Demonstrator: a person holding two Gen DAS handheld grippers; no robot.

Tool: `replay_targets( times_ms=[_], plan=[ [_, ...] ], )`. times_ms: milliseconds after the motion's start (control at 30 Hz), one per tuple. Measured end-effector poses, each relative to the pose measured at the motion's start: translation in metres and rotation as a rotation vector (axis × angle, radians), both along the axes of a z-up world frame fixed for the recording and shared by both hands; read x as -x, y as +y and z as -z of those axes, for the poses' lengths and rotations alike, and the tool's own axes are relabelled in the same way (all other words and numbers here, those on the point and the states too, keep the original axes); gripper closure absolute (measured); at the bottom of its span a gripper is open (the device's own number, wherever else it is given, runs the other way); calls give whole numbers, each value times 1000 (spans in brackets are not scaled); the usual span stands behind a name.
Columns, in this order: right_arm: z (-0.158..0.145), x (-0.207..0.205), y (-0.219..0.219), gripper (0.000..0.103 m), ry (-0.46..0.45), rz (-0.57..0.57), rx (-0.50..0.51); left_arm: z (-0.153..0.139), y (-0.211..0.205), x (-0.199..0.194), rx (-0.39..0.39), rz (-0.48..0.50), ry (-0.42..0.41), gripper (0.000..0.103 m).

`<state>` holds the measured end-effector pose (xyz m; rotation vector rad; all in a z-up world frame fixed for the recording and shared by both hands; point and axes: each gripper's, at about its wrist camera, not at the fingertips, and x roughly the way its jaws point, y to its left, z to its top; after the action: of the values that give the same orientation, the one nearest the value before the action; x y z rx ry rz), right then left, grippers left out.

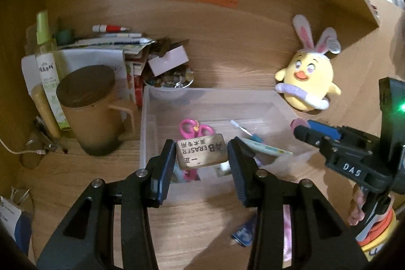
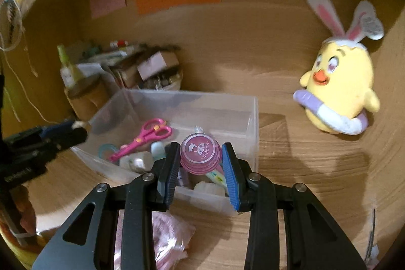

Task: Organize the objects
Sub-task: 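Drop the eraser and pink jar into the box by opening both tools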

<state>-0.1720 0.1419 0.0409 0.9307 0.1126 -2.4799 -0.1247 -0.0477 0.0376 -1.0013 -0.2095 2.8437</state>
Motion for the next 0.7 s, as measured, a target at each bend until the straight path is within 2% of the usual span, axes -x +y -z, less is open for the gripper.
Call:
replay_targets(
  times_ms=[267, 333, 367, 400, 467, 567, 700],
  plan=[
    [22, 20, -17, 72, -75, -20, -39, 18, -7, 17, -11, -17, -51, 61],
    [23, 18, -19, 70, -84, -31, -50, 17, -6, 15, -14, -7, -44, 57],
    [23, 16, -19, 65, -85, -34, -52, 15, -6, 13, -11, -6, -38, 51],
    [22, 14, -18, 58, -84, -33, -52, 13, -5, 10, -6, -8, -26, 48],
    [17, 8, -15, 50, -65, -21, -44, 8, -4, 4, -1, -3, -6, 42],
    [9, -6, -9, 42, -45, -23, -43, 3, -2, -9, 12, 6, 17, 34],
    [5, -28, 3, 26, -40, -15, -32, 10, 0, -29, 44, 20, 7, 28]
  ],
)
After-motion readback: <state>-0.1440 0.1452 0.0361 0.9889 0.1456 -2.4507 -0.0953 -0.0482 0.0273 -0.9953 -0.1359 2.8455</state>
